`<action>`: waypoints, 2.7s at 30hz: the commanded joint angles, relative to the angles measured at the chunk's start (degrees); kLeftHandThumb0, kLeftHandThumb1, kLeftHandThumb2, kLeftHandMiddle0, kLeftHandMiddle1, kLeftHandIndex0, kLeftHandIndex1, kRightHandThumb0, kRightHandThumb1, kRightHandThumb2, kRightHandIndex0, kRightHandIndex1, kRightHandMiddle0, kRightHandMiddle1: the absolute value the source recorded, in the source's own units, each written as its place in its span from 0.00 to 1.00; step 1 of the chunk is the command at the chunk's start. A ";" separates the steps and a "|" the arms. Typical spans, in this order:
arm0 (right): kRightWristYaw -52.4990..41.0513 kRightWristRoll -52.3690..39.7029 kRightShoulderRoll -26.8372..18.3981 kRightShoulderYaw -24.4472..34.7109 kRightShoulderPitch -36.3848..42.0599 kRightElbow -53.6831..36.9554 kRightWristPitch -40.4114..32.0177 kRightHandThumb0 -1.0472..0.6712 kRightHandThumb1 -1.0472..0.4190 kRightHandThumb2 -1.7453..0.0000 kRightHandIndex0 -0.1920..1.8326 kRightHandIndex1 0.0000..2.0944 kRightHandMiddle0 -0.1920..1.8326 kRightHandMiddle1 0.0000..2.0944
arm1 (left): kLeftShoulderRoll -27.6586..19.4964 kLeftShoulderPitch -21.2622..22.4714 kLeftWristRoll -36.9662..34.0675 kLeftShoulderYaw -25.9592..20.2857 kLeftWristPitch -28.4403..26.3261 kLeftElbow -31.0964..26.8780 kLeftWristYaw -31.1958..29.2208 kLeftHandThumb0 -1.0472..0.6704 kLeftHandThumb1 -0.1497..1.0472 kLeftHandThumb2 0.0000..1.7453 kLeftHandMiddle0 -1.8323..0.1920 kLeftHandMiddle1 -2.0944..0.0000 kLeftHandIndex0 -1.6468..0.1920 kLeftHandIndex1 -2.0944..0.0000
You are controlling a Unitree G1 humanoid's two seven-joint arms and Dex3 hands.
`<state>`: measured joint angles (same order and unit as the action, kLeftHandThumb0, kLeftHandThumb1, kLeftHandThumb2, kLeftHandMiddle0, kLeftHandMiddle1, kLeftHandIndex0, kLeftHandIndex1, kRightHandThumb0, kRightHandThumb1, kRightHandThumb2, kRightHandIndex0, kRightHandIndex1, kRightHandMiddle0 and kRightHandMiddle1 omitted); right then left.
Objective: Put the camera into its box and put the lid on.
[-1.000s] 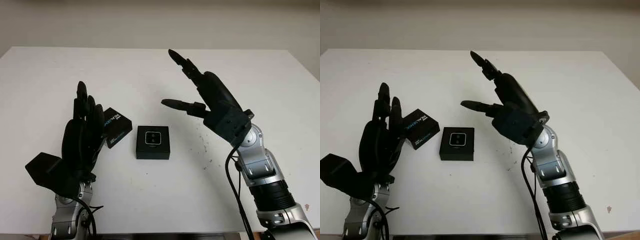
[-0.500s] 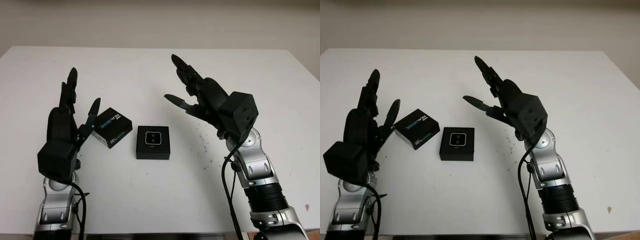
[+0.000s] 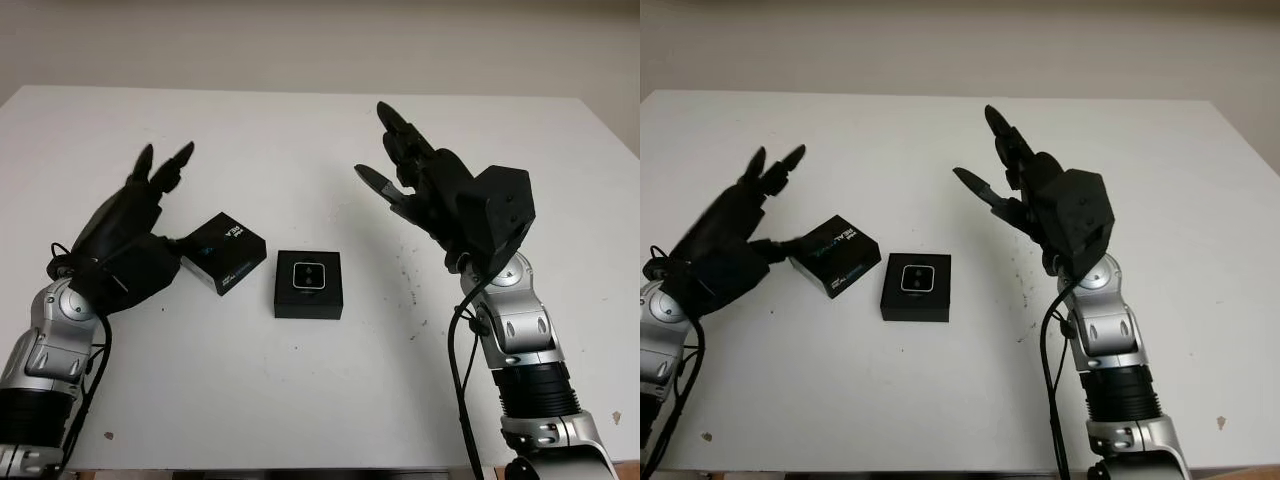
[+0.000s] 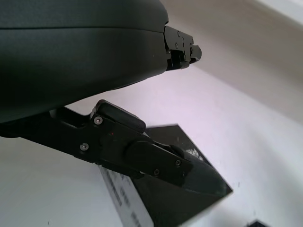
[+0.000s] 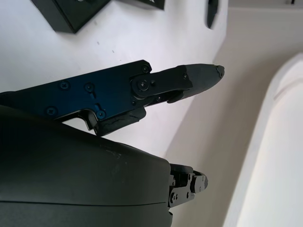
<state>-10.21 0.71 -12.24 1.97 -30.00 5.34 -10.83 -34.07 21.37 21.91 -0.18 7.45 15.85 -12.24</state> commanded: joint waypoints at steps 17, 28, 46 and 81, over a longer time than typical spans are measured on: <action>10.34 -16.92 1.92 14.81 -11.09 2.45 -8.53 0.29 0.00 0.79 0.06 0.02 0.07 0.04 | -0.87 3.24 3.26 6.70 -3.24 -0.53 -5.02 0.08 0.95 0.03 0.94 0.98 0.92 0.98; 10.39 -16.70 2.08 14.62 -10.07 2.25 -7.62 0.30 0.00 0.78 0.06 0.02 0.06 0.05 | -0.66 1.80 8.05 9.08 -3.86 -1.47 -2.95 0.19 0.90 0.03 0.92 0.97 0.88 0.96; 9.45 -16.62 2.34 13.17 -8.90 1.26 -9.51 0.31 0.00 0.78 0.06 0.02 0.07 0.06 | -2.15 1.53 12.77 12.16 -1.58 -1.16 -3.22 0.44 0.88 0.03 0.76 0.92 0.70 0.94; 3.37 -17.06 3.14 6.81 -0.35 -10.11 -11.14 0.35 0.00 0.81 0.07 0.03 0.00 0.33 | -2.59 1.89 19.49 12.53 -1.56 -3.12 5.40 0.56 0.91 0.03 0.84 0.19 0.77 0.28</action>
<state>-6.75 -16.36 -9.29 9.03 -30.89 -3.56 -21.75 -35.82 23.98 41.24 12.52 6.10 13.47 -6.54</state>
